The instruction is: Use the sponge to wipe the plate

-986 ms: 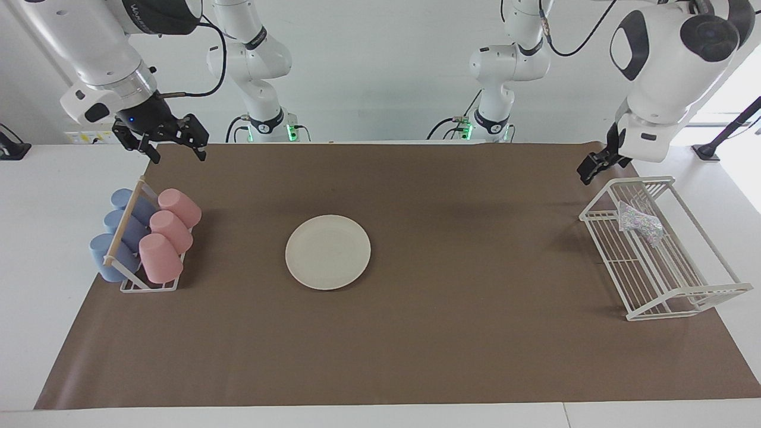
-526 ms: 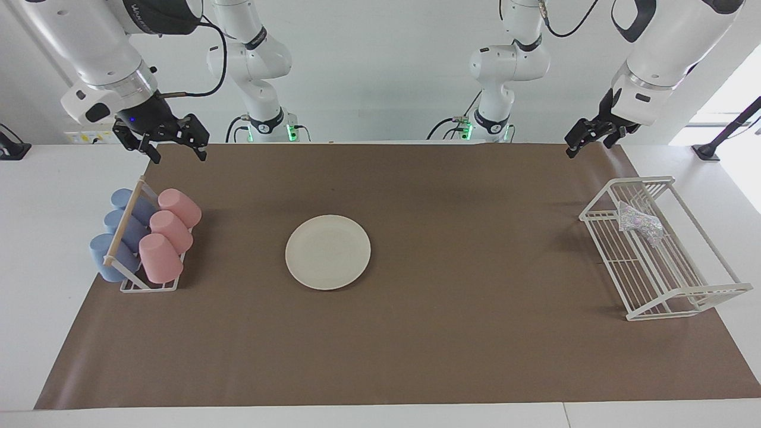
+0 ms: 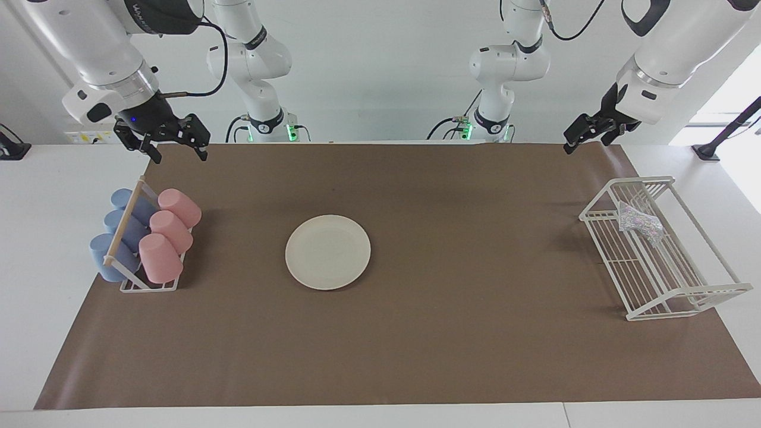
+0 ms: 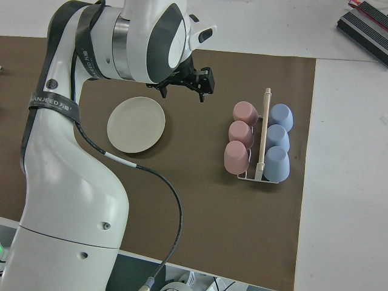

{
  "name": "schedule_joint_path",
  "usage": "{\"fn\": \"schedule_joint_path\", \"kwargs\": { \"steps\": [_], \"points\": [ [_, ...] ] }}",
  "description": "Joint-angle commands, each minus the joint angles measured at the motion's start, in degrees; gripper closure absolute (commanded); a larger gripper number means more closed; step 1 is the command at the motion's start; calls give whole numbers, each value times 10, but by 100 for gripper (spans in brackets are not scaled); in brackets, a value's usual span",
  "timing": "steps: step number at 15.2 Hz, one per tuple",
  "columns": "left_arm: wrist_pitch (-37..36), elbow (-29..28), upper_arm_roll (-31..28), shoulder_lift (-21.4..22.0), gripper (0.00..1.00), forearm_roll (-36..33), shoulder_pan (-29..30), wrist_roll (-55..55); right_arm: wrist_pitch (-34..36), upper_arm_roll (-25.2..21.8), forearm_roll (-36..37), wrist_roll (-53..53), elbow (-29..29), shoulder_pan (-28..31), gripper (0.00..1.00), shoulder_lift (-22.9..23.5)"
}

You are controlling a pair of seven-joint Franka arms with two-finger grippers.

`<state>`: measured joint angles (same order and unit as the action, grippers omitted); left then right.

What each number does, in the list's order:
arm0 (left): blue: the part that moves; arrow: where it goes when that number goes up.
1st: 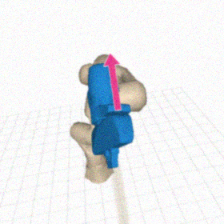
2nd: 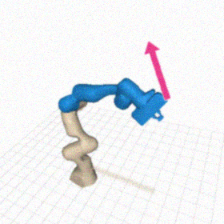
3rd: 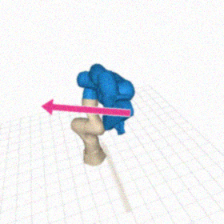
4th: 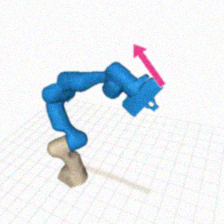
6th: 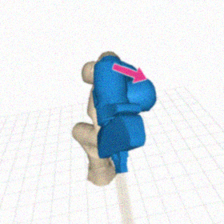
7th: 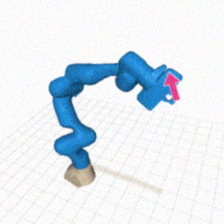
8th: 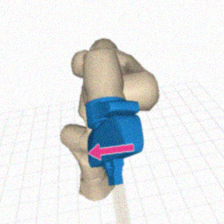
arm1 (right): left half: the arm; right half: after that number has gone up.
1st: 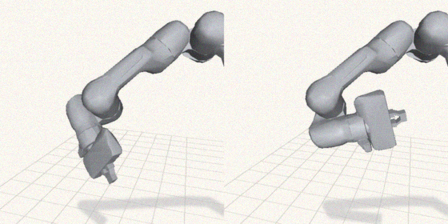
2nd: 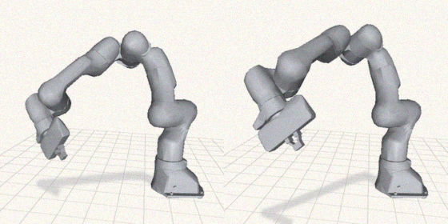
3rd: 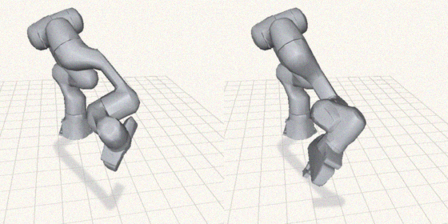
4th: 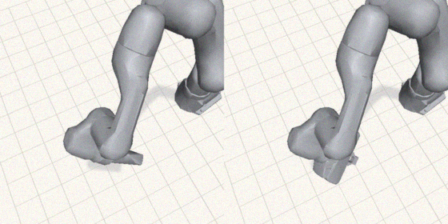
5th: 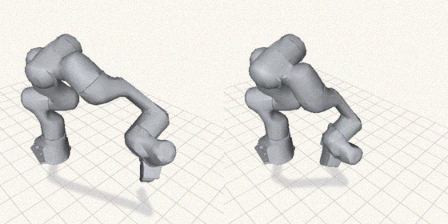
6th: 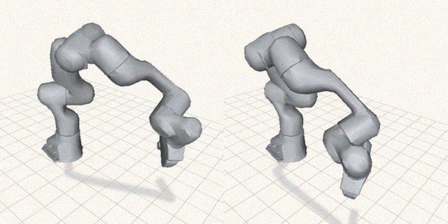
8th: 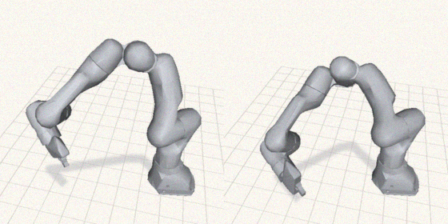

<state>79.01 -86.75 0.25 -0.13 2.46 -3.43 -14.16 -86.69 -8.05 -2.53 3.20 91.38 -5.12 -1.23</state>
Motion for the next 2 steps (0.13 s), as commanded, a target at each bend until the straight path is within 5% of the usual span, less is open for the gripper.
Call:
{"fn": "schedule_joint_path", "kwargs": {
  "steps": [1,2],
  "points": [
    [-10,19,-12,-8,0,4,-6,12,4,0,10,1,4,-4,0,-7],
    [-6,20,-12,-8,0,4,-5,12,4,0,10,1,4,-4,0,-7]
  ]
}}
